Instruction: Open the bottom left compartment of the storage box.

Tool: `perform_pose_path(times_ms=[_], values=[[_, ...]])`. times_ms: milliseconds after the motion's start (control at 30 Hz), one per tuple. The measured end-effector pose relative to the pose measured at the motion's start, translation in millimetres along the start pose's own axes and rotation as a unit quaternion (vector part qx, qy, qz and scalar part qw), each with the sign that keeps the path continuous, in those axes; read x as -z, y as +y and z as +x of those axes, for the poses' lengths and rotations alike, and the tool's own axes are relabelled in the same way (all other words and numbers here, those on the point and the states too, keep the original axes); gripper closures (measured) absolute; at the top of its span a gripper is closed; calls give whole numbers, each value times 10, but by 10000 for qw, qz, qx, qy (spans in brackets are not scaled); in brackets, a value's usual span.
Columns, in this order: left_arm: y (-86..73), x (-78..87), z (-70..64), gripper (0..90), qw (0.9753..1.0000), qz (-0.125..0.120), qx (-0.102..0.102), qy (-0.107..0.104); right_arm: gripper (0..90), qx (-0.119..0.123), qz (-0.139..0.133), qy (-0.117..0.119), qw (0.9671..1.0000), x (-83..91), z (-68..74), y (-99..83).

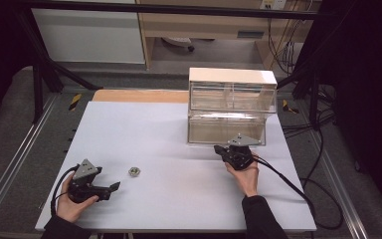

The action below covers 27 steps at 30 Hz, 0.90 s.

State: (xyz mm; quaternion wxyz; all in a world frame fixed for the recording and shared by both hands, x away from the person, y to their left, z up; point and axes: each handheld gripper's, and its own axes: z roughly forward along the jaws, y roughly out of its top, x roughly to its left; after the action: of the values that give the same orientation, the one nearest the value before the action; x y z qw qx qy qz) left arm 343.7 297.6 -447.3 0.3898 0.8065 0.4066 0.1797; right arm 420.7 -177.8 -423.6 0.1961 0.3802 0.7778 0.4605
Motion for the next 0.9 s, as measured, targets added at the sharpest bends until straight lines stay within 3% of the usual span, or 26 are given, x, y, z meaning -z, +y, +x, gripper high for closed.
perform_pose_path(times_ms=[900], values=[[0,0,-4,80,10000,-2,-14,-5,900,26,-72,-56,10000,24,30,7]])
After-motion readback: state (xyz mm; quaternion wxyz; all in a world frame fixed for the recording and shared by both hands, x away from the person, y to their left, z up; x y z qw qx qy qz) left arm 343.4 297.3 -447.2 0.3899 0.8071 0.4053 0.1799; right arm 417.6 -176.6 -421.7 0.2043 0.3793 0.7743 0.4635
